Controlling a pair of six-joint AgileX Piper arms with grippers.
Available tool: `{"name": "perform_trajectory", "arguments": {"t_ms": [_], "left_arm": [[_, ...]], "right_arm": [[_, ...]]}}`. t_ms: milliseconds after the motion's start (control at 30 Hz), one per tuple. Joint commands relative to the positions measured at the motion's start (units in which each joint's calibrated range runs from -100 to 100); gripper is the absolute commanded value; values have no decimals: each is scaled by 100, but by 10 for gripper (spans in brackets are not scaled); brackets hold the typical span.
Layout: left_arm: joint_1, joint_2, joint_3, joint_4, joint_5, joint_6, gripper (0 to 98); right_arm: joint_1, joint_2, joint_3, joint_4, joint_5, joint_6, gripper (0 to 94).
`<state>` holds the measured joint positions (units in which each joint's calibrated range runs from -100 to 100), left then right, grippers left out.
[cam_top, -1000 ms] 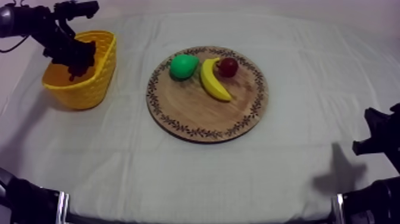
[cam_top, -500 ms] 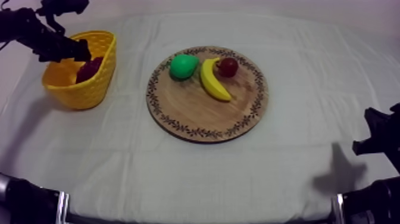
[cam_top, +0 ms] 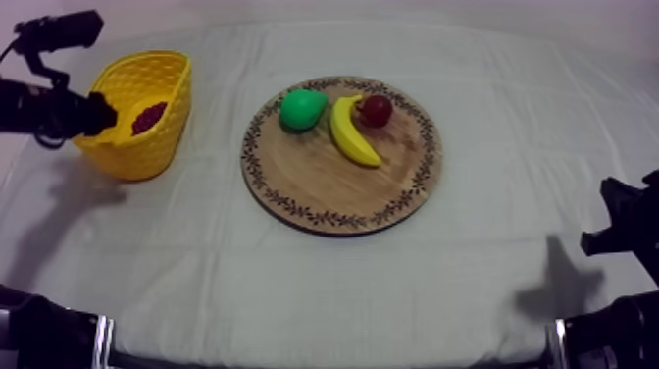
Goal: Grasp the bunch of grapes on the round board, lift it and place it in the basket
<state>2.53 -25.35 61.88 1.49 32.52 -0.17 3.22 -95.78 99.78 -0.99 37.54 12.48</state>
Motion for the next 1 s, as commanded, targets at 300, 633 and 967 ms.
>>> {"name": "perform_trajectory", "arguments": {"t_ms": [300, 633, 967], "left_arm": [[88, -3142, 2798, -181, -437, 201, 32], [272, -5433, 3606, -209, 181, 117, 1], [147, -6720, 3712, -259, 123, 92, 0]], "right_arm": [[-1, 2, -1, -1, 4, 0, 3], [-1, 2, -1, -1, 4, 0, 3], [-1, 2, -1, -1, 4, 0, 3]]}}
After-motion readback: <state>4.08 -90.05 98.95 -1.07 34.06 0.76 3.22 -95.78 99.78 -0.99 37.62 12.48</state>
